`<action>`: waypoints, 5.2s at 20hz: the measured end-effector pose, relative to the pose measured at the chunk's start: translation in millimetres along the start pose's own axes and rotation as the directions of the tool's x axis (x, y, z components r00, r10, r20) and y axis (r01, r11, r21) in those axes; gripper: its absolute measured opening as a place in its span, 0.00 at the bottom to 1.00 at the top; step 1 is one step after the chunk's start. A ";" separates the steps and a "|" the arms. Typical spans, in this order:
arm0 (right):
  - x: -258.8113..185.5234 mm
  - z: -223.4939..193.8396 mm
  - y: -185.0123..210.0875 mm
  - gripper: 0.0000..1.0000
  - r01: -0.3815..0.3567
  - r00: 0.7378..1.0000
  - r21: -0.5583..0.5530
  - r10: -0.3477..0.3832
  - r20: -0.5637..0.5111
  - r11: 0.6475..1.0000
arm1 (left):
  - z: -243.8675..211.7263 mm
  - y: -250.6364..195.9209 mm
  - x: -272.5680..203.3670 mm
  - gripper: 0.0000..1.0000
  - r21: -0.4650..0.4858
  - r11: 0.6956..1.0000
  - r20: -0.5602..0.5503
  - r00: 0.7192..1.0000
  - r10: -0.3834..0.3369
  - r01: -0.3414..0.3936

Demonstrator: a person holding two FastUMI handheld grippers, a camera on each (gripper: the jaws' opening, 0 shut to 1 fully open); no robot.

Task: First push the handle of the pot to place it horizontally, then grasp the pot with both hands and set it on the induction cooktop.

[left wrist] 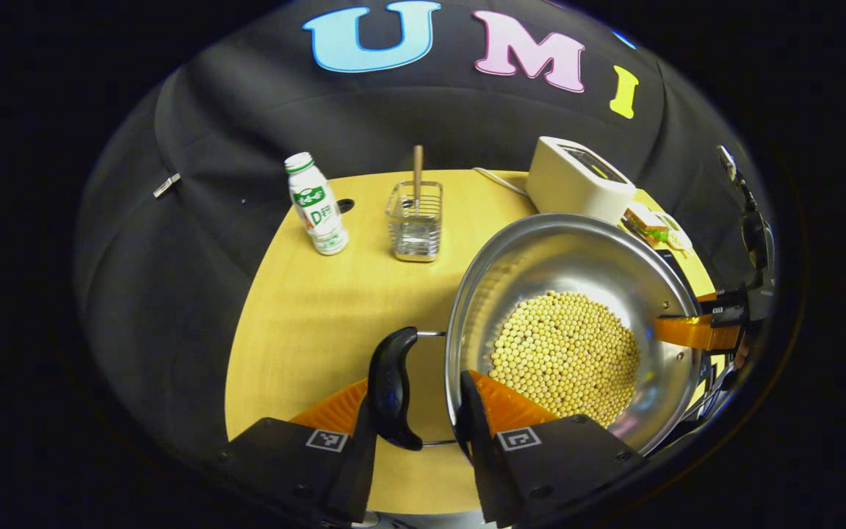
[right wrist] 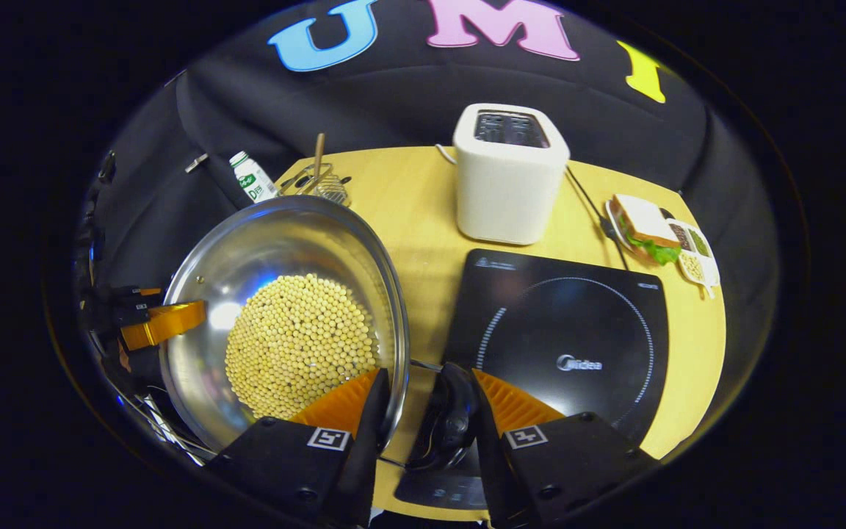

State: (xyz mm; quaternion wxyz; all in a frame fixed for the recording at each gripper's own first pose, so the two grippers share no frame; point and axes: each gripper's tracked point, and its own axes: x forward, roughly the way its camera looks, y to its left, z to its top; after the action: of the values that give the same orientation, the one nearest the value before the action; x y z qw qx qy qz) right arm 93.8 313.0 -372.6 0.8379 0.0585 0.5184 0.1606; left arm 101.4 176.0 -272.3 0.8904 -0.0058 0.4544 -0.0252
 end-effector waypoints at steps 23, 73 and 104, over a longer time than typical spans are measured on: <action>-15.6 -7.3 -102.9 0.61 0.096 0.995 0.068 -0.095 -0.013 0.993 | 33.8 -228.0 50.2 0.59 0.053 0.994 -0.013 0.996 -0.091 0.092; -133.3 82.7 -109.8 0.99 0.149 0.882 0.110 -0.183 0.435 0.983 | 123.3 -252.4 -45.0 0.96 0.003 0.996 0.427 0.900 -0.085 0.093; -335.7 109.9 -46.5 0.99 0.167 0.519 0.055 -0.135 0.844 0.984 | 132.5 -265.5 -235.9 0.96 0.059 0.996 0.732 0.675 -0.087 0.064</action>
State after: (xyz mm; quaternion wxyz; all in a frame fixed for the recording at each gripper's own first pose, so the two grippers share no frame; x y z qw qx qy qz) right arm 63.2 166.1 -49.5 0.9952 0.0697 0.0496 0.0475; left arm 60.0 -79.0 5.1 0.9960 -0.0215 0.0582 -0.0641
